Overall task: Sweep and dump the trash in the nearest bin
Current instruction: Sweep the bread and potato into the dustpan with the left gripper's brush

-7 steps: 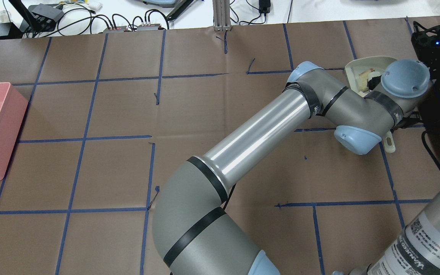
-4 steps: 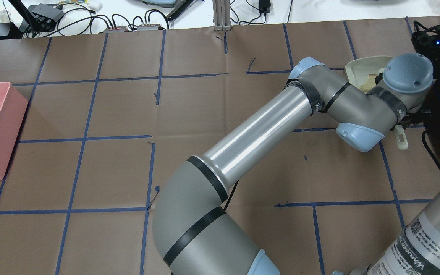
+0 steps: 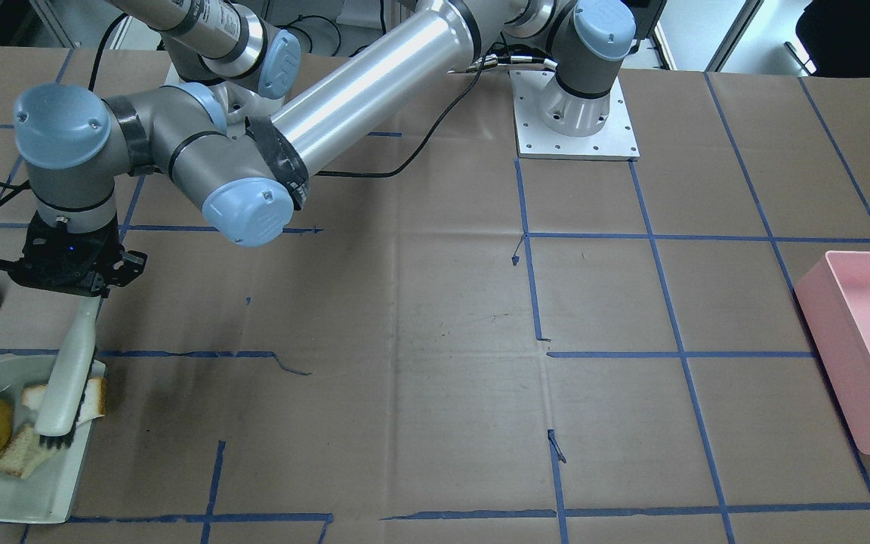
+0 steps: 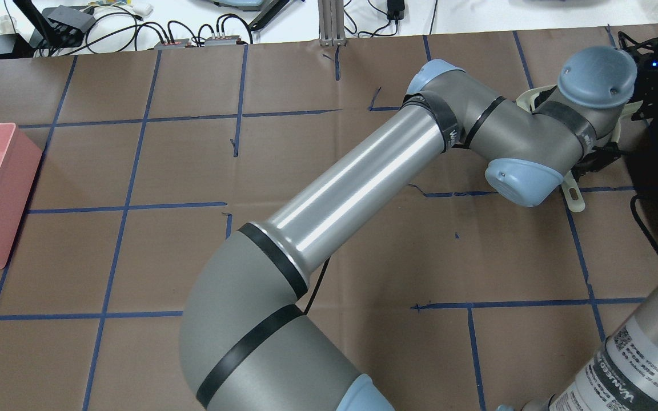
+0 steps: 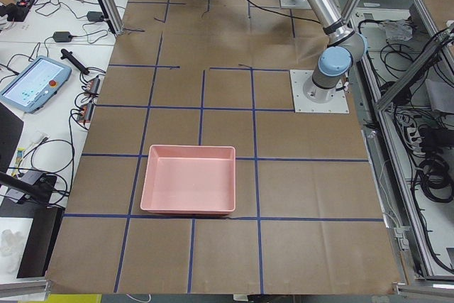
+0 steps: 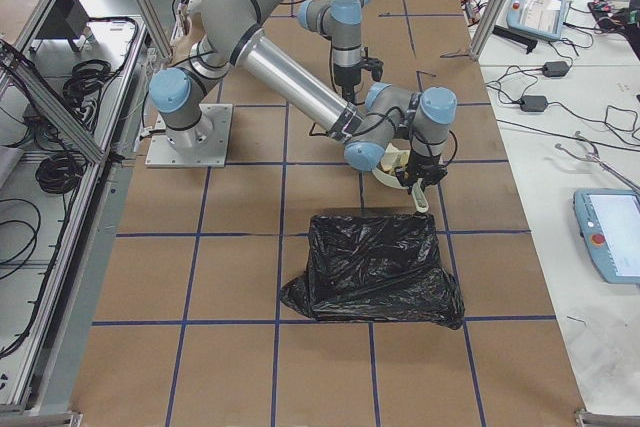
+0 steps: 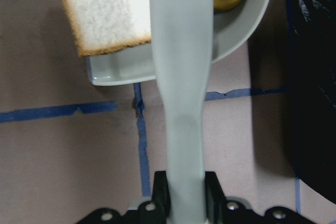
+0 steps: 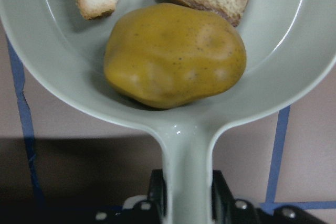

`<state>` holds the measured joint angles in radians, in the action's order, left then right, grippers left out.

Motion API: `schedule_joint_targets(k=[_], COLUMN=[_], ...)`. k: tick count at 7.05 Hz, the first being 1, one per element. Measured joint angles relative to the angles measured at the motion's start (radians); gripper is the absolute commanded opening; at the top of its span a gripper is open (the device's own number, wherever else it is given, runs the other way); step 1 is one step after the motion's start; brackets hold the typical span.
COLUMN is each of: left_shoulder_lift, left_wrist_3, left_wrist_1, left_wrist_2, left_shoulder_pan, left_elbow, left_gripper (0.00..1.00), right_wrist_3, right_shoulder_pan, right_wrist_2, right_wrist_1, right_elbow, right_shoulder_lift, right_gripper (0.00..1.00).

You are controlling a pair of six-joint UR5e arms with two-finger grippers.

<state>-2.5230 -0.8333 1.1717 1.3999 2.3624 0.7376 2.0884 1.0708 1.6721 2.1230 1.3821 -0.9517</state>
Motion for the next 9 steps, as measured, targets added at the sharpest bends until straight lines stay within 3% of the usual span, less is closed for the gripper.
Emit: schedule_joint_targets(k=[2, 4, 7, 9], left_shoulder_lift=[0.163, 0.353, 0.664, 0.826], left_wrist_3=[0.005, 0.030, 0.105, 0.111], left_wrist_1=[0.053, 0.055, 0.023, -0.007], left_wrist_2=[0.085, 0.144, 0.156, 0.166], left_shoulder_pan=[-0.022, -0.047, -0.078, -0.103], left_elbow=[0.219, 0.506, 0.935, 1.148], left_gripper=[0.00, 0.00, 0.00, 0.00], right_wrist_3=[0.000, -0.001, -0.007, -0.012], right_shoulder_pan=[0.000, 0.000, 0.000, -0.001], right_wrist_2=[0.000, 0.000, -0.045, -0.113], right_wrist_1=[0.001, 0.001, 0.000, -0.007], right_elbow=[0.000, 0.000, 0.001, 0.001], right_shoulder_lift=[0.001, 0.003, -0.004, -0.022], right_gripper=[0.00, 0.00, 0.00, 0.00])
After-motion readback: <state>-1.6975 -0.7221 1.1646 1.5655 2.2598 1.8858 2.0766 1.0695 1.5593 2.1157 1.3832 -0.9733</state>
